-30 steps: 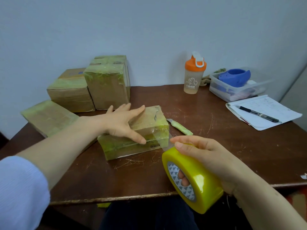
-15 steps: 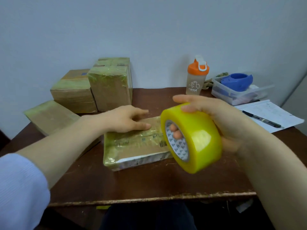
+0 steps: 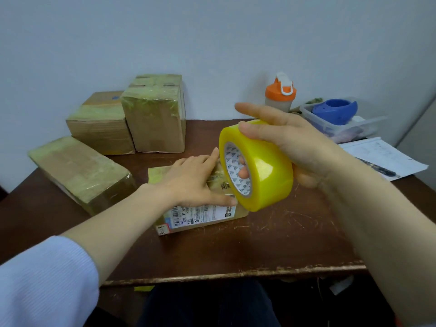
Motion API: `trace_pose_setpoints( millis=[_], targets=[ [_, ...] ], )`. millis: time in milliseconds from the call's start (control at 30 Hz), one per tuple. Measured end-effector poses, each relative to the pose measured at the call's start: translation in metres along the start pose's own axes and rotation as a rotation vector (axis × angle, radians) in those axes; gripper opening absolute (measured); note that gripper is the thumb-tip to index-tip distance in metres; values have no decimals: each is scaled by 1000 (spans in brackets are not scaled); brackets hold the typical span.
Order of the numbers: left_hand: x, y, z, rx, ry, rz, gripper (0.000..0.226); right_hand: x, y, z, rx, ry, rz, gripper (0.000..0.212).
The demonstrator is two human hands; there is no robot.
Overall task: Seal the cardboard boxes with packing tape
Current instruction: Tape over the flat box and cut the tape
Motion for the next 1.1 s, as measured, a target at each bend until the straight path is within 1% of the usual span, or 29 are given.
trace_pose_setpoints(
  millis=[67,133,200,333,433,567,867,1000,1100],
  targets=[
    [-1,0,1,11,3,8,125,-4,3,-9,13,-13,-5,28],
    [-2,-1,1,15,8,10,120,-3,10,-22,8,-27,-73,20],
    [-2,-1,2,19,4,-2,123,-1,19,-33,-2,-12,-78,13],
    [-2,-1,1,6,6,17,128,4,35,-54,-56,30,-46,21],
    [-3,-1,1,-13,26,50,118,5,48,-65,-113,63,-20,25],
    [-4,-3,2,-28,12,68,100,4,57,-68,-135,86,-1,22],
    [-4,-3,4,-38,-29,144,92,9,69,-68,-227,69,72,21],
    [-2,0,5,-60,-75,182,75,13,71,-65,-274,61,73,20],
    [0,3,3,-76,-128,210,71,15,71,-63,-305,48,76,19]
  ],
)
Point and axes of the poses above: each hand's wrist, its own z-axis towards the middle knuckle, its own x-axis out of the back of the hand, y = z × x, the point moved 1 cm from there along z, towards the middle knuckle, and after that the axes turned 10 degrees about z, right-handed, at the moved point
